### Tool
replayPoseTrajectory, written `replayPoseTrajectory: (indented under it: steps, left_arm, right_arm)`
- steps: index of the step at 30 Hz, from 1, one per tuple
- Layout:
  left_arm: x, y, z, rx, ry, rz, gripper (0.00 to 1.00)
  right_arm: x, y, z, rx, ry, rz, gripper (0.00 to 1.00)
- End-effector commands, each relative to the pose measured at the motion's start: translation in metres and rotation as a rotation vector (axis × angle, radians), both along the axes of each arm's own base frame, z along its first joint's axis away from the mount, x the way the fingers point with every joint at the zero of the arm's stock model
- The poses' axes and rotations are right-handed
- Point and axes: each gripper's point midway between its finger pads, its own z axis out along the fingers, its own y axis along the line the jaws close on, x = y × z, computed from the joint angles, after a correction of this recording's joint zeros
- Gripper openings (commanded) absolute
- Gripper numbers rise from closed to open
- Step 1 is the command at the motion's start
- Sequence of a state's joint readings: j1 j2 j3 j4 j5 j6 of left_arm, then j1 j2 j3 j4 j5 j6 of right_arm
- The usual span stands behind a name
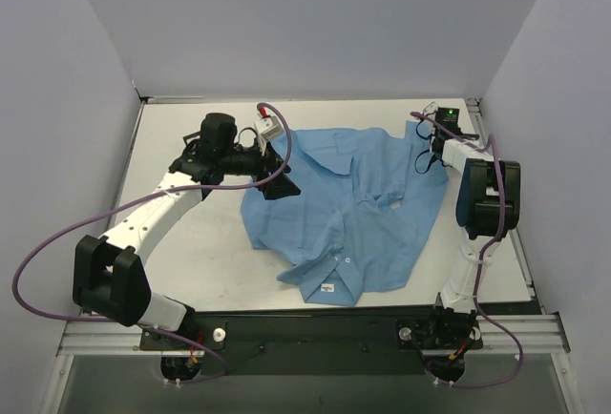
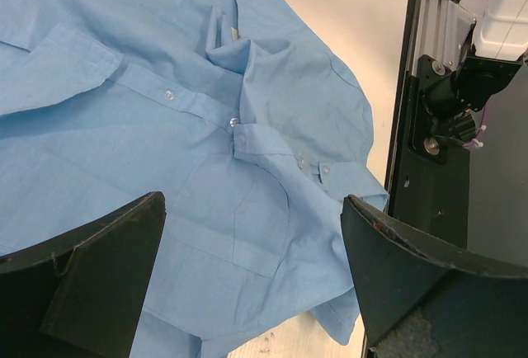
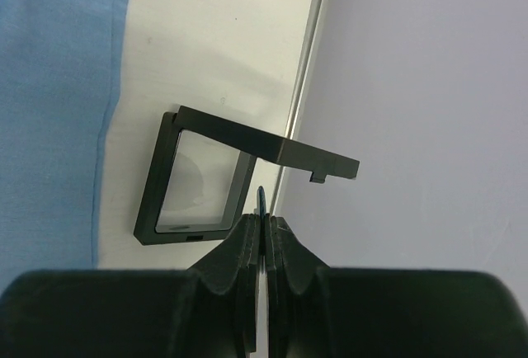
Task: Remove the brooch from the garment
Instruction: Place the brooch in the brooch box.
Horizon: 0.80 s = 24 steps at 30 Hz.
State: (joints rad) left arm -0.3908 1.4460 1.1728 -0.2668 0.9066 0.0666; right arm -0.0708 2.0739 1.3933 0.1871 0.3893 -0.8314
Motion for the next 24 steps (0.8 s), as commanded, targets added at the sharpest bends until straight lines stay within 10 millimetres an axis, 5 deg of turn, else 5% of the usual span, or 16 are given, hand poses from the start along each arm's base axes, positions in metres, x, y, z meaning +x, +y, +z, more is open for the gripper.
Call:
replayPoseTrajectory:
  steps: [1,24]
  left_arm:
    - [-0.004,-0.002,0.019,-0.037,-0.071,-0.021,0.97]
    - [-0.005,-0.003,0.019,-0.045,-0.071,-0.029,0.97]
  right_arm:
    - [0.008,-0.007,0.009,-0.041,-0.018,-0.019,0.0]
    - [0.009,-0.013,-0.01,-0.043,0.013,-0.032,0.0]
